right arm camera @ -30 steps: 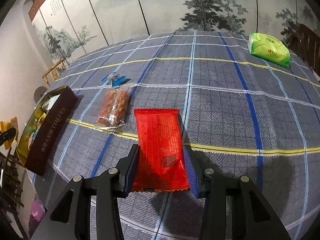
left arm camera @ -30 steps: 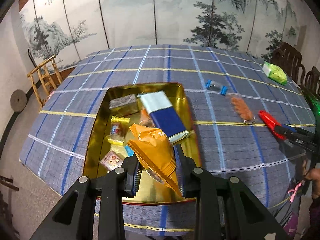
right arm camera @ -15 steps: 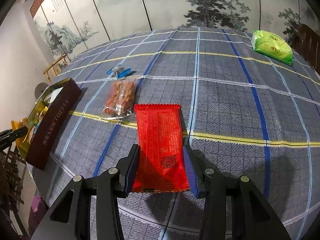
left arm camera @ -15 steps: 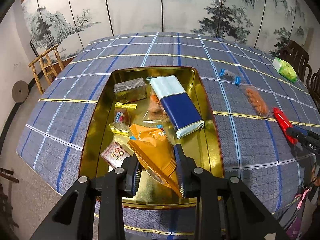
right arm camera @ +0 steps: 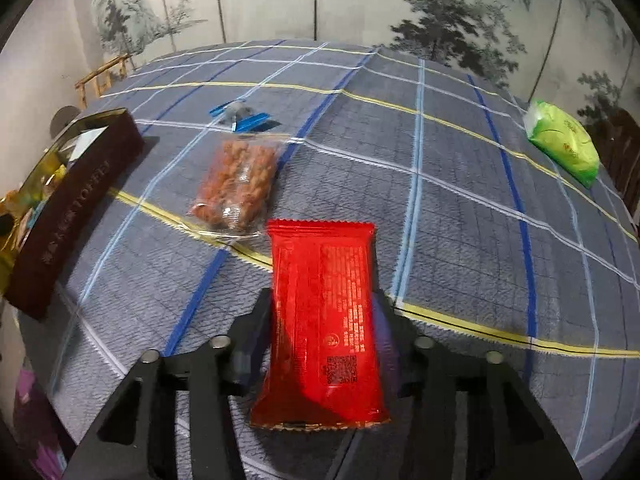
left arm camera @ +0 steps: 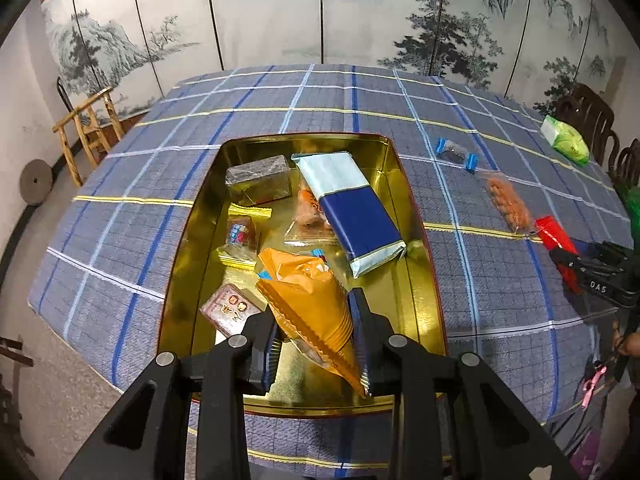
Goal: Organize snacks
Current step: 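Lower the orange-printed bag into the gold tin and open the left gripper, then carry the red-wrapped bar into the gold tin and release it with the right gripper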
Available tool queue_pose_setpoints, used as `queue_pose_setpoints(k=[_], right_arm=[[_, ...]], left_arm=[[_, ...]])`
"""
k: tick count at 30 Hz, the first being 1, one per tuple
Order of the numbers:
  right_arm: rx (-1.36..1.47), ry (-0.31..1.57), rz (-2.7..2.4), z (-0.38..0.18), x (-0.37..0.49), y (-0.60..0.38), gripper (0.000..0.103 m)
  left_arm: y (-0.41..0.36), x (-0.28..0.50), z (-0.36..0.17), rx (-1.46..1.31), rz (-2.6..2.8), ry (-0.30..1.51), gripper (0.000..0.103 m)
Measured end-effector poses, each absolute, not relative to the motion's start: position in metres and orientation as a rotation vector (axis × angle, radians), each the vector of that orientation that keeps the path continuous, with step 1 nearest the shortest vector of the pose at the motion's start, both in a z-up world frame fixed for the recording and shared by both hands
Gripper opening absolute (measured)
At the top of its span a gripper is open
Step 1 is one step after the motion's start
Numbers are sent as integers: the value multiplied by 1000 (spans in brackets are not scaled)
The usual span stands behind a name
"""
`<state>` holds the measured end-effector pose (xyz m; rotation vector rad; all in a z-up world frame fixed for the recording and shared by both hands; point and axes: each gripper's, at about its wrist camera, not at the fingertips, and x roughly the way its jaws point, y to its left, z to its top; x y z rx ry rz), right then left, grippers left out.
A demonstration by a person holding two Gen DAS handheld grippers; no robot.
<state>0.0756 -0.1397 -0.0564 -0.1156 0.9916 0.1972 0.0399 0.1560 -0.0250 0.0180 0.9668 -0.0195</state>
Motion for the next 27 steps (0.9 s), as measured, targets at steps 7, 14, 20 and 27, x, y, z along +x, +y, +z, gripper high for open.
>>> queue_pose_setpoints(k=[7,14,20,27], right_arm=[[-5,967,242,-44,61,-154,44],[74,930,291,-23,58,-142,44],[145,901,374,-1,61,-120,44],[168,873,520,26,75,-60,44]], left_arm=[[166,37,-21,-10,-54,959,32],[180,25,-10,-15,-24,913,49],[192,4,-2,-32,0,896,50],[203,-16,5,-9,51,868,60]])
